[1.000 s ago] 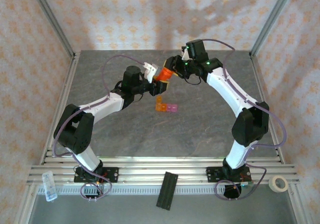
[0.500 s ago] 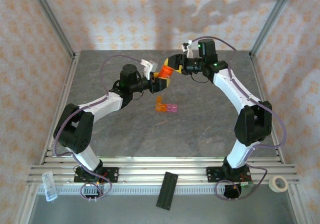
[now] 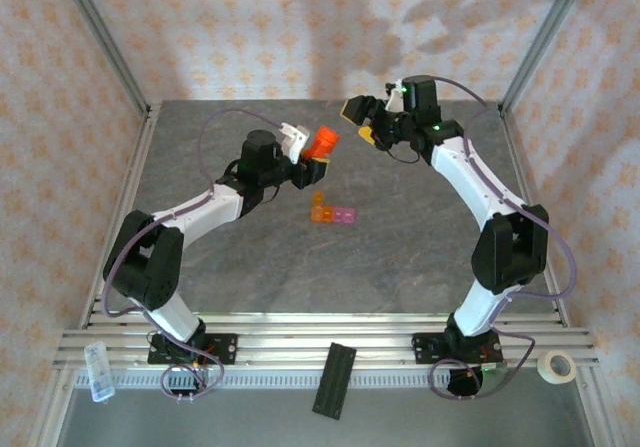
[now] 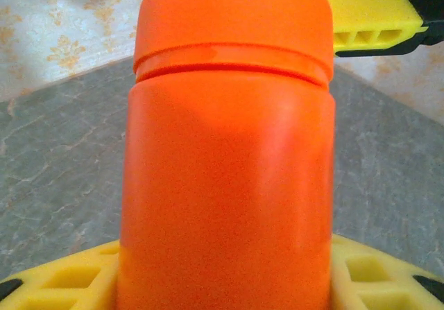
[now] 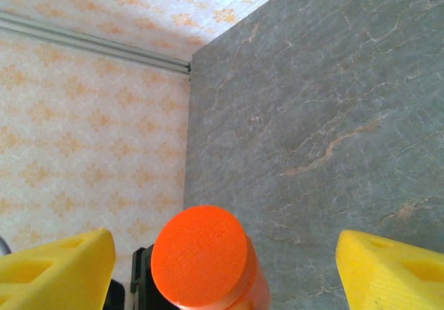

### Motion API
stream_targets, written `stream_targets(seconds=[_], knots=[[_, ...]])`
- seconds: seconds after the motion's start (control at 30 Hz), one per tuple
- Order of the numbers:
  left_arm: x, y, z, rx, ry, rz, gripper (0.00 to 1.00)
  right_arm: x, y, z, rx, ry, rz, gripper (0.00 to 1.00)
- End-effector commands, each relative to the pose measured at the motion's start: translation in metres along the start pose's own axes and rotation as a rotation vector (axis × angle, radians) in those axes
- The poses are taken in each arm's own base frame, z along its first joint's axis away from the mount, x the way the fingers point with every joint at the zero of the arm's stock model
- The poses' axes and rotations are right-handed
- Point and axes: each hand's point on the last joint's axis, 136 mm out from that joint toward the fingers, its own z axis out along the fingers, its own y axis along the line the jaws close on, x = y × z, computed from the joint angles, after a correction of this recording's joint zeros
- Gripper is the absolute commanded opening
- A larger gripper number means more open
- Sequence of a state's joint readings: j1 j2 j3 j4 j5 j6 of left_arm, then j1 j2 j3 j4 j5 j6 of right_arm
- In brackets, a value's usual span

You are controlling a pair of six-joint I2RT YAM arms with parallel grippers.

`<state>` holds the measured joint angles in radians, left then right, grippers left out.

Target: Sort the pills into containers

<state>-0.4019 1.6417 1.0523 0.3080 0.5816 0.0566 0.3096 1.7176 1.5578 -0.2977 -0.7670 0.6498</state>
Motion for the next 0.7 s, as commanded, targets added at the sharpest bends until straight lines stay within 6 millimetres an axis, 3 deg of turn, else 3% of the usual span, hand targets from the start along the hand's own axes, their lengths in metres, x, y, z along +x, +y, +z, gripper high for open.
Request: stream_targets(seconds=[0.0,0.4,0.67], knots=[[-0.025,-0.001,-0.009,-0.048,-0.043,0.095,0.00,-0.001,0.004,0.012,0.014,-0.028,0.034,0.83],[-0.023,-0.010,-0.005,-0.042,-0.033,0.104,0.00,0.027,0.017,0.039,-0.002,0.034,0.005,0.76],[-0.025,-0.010,-0.005,-0.046,-0.044,0.082,0.00,0.035,0.011,0.040,0.005,0.044,0.002,0.44]])
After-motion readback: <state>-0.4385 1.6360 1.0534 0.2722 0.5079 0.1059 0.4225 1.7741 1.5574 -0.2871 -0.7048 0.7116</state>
